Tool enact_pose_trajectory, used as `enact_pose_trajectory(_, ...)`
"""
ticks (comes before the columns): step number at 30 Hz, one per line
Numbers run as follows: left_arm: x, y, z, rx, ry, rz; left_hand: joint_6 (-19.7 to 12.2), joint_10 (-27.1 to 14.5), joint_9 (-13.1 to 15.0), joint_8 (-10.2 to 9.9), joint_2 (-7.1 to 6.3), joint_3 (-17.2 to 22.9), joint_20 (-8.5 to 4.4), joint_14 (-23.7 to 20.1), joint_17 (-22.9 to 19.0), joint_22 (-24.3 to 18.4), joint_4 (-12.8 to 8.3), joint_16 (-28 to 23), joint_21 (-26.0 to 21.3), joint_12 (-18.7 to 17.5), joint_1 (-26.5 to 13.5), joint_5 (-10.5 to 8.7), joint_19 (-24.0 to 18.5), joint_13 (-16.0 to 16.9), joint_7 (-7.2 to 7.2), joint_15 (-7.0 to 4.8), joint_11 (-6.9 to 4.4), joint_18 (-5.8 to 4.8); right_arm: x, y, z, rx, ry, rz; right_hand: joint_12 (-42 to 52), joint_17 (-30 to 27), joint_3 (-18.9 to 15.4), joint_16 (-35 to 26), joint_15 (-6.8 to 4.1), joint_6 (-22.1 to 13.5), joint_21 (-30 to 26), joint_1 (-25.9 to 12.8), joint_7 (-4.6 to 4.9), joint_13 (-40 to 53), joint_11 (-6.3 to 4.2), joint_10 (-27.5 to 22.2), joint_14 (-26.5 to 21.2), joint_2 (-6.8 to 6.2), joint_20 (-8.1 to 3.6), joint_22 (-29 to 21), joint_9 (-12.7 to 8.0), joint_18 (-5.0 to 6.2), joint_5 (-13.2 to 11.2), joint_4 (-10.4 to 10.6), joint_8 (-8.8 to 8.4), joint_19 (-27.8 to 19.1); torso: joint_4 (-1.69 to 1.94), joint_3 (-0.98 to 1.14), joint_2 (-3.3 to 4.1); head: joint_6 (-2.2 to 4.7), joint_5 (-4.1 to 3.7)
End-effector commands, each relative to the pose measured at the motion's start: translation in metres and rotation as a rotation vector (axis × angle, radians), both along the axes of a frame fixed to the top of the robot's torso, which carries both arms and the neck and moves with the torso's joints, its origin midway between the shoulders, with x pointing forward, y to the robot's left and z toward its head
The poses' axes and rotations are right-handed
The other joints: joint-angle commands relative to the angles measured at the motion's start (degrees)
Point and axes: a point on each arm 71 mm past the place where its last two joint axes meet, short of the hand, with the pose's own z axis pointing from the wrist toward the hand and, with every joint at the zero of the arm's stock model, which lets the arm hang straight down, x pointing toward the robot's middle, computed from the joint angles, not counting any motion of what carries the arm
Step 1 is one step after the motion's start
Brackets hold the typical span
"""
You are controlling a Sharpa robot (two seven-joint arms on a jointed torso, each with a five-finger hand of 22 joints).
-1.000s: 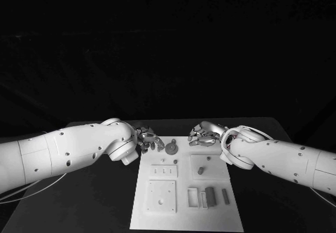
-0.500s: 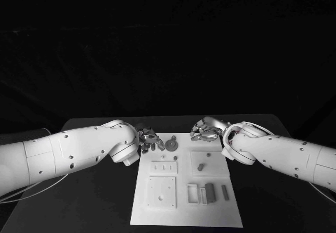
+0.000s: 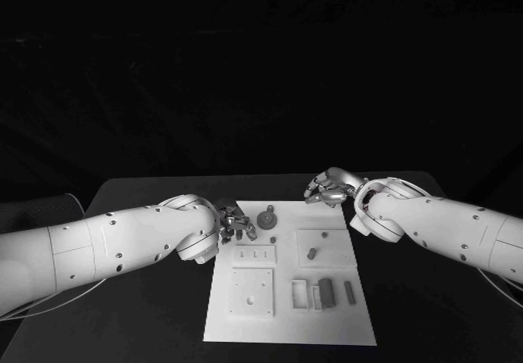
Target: Assemble the parts on the task board
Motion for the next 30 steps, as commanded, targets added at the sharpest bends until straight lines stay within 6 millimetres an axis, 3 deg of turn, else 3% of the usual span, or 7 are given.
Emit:
enact_pose_trajectory(1, -0.001, -0.002, -0.002, 0.028, -0.026, -0.014, 4.1, 0.16, 9.35, 6.56, 0.54, 0.08, -0.95, 0.76, -0.04, 1.4, -0.28, 0.37, 0.32, 0.35, 0.23, 0.38, 0.72, 0.07, -0.13, -1.52, -0.03, 2.16, 0.0, -0.001, 0.001, 0.016, 0.012, 0.001, -0.23, -0.08, 0.2, -0.18, -0.32, 0.74, -0.25, 0.14, 0.96, -0.04, -0.06, -0.34, -0.14, -0.25, -0.05, 0.61, 0.06, 0.84, 0.26, -0.03, -0.3, -0.04, -0.02, 0.04, 0.02, -0.47, -0.06)
enact_pose_trajectory(8, -0.004, 0.001, -0.012, 0.036, -0.011, -0.01, 3.93, 0.01, 9.42, 6.54, 0.32, 0.1, -0.96, 0.68, -0.13, 1.36, -0.27, 0.38, 0.42, 0.35, 0.07, 0.19, 0.62, 0.09, -0.1, -1.52, 0.0, 2.14, 0.002, -0.002, 0.005, 0.026, 0.005, -0.004, -0.22, -0.08, 0.2, -0.17, -0.32, 0.75, -0.25, 0.13, 0.96, -0.03, -0.06, -0.34, -0.14, -0.25, -0.04, 0.61, 0.08, 0.84, 0.32, -0.02, -0.31, -0.04, 0.01, 0.04, 0.02, -1.06, -0.2)
enact_pose_trajectory(12, -0.005, 0.0, -0.015, 0.036, -0.007, -0.016, 3.32, -0.56, 9.6, 6.42, -0.13, 0.38, -0.94, 0.27, -0.46, 1.25, 0.11, 0.28, 0.46, 0.27, -0.1, -1.26, 0.11, 0.11, 0.1, -1.39, 0.19, 2.11, 0.002, -0.001, 0.007, 0.03, 0.002, -0.002, -0.22, -0.08, 0.19, -0.17, -0.32, 0.75, -0.24, 0.12, 0.96, -0.03, -0.05, -0.35, -0.15, -0.25, -0.04, 0.62, 0.09, 0.84, 0.35, -0.01, -0.32, -0.04, 0.03, 0.01, 0.04, -1.45, -0.32)
enact_pose_trajectory(30, -0.006, -0.011, -0.016, 0.145, -0.134, -0.129, 2.77, -1.15, 9.91, 6.33, -1.66, 0.38, -0.77, -0.19, -1.08, 1.18, 1.38, 0.27, 0.45, 0.31, -0.57, -2.12, -0.43, 0.15, 0.32, -1.13, 0.43, 2.09, 0.0, 0.003, 0.009, 0.038, -0.001, 0.009, -0.23, -0.08, 0.17, -0.17, -0.33, 0.59, -0.25, 0.07, 1.0, -0.02, -0.02, -0.37, -0.18, -0.25, -0.02, 0.61, 0.1, 0.84, 0.47, 0.0, -0.46, -0.03, -0.03, 0.04, 0.01, -1.92, -0.7)
